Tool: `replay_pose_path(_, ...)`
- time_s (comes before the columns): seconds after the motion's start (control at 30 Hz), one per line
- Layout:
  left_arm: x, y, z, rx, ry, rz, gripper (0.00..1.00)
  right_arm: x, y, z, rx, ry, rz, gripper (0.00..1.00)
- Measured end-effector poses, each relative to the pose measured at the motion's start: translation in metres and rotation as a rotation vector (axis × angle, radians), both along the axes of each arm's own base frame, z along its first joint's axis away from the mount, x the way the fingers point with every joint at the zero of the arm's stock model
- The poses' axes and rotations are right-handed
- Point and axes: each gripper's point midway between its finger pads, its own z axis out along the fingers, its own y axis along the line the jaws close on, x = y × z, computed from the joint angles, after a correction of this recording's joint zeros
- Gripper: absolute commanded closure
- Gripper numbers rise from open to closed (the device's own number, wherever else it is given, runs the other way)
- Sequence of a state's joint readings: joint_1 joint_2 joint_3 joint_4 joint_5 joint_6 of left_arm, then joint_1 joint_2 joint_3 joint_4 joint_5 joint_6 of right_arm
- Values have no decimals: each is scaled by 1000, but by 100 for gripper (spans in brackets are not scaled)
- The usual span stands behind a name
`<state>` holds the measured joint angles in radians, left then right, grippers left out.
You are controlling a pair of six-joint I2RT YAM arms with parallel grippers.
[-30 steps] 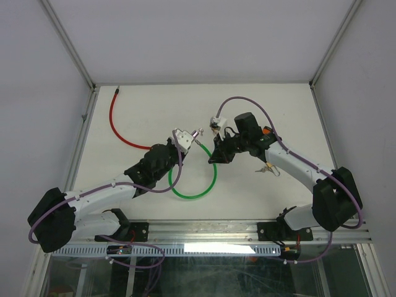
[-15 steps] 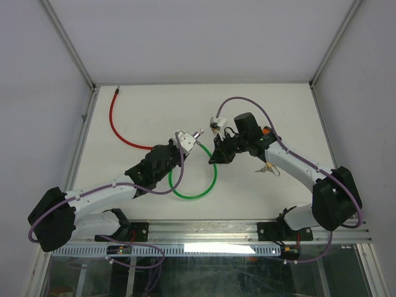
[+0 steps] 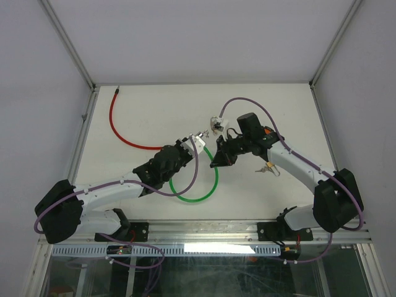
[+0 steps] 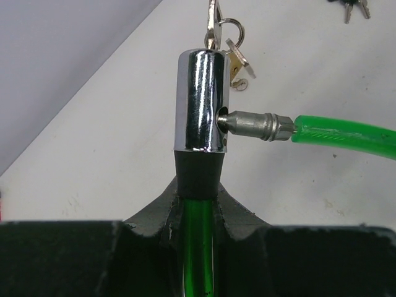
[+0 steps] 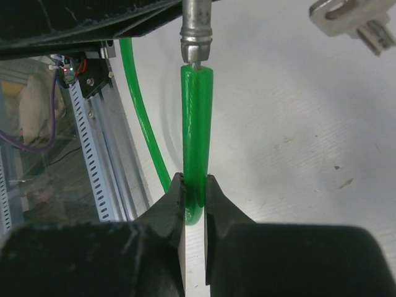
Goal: Lock with the key
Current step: Lock the lock.
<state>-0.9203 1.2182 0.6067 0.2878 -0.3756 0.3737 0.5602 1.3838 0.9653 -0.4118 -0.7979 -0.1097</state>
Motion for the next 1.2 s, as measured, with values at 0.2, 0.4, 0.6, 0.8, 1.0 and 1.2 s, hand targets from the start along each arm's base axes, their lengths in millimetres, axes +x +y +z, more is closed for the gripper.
replay_pose_path(0.2, 3, -6, -3, 81, -34, 18, 100, -11, 1, 4, 25, 80, 10, 100)
replay_pose_path(0.4, 5, -1, -1, 141, -73, 48, 100, -12, -2, 11, 56, 173, -29, 100)
replay_pose_path(0.6, 6, 3, 9, 190, -136, 68, 100, -4, -4, 11, 78, 259, -77, 100)
replay_pose_path(0.8, 8, 8, 15, 241, -186, 90, 100, -10, 8, 21, 171, 395, -63, 100)
replay_pose_path(1.0, 9, 7, 9, 255, -203, 80, 100, -22, 11, 35, 254, 507, -67, 100)
replay_pose_path(1.2, 1, 9, 10, 201, -226, 47, 100, -29, 13, 48, 279, 604, -74, 100)
